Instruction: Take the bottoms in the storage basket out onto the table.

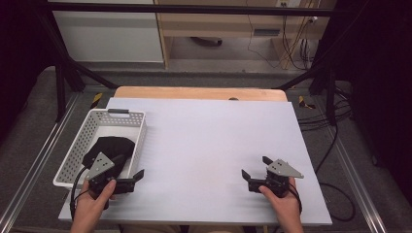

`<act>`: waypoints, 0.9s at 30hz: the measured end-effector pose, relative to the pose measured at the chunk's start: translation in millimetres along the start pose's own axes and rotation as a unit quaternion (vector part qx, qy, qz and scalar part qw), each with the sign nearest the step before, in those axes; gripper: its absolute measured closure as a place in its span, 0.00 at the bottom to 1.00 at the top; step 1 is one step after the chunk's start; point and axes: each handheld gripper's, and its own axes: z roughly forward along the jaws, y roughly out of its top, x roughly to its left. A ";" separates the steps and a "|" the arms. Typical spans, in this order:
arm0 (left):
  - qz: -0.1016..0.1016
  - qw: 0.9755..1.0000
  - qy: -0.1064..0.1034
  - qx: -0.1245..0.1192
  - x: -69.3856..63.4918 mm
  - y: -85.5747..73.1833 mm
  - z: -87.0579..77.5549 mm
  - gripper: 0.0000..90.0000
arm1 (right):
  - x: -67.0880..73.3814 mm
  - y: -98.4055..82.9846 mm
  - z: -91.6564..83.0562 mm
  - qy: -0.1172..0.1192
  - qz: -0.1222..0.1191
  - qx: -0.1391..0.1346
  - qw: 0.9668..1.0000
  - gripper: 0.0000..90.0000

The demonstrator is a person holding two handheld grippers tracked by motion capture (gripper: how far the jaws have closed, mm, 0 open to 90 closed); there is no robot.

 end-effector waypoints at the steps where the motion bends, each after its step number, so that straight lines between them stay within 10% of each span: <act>1: 0.000 1.000 0.000 0.000 0.0 0.0 0.0 0.06 | -0.5 -0.3 -0.1 0.001 0.002 0.001 1.000 0.07; 27: 0.001 0.999 0.006 -0.038 -2.3 12.6 -12.3 0.04 | 0.7 -0.1 1.2 -0.004 -0.005 0.004 1.000 0.07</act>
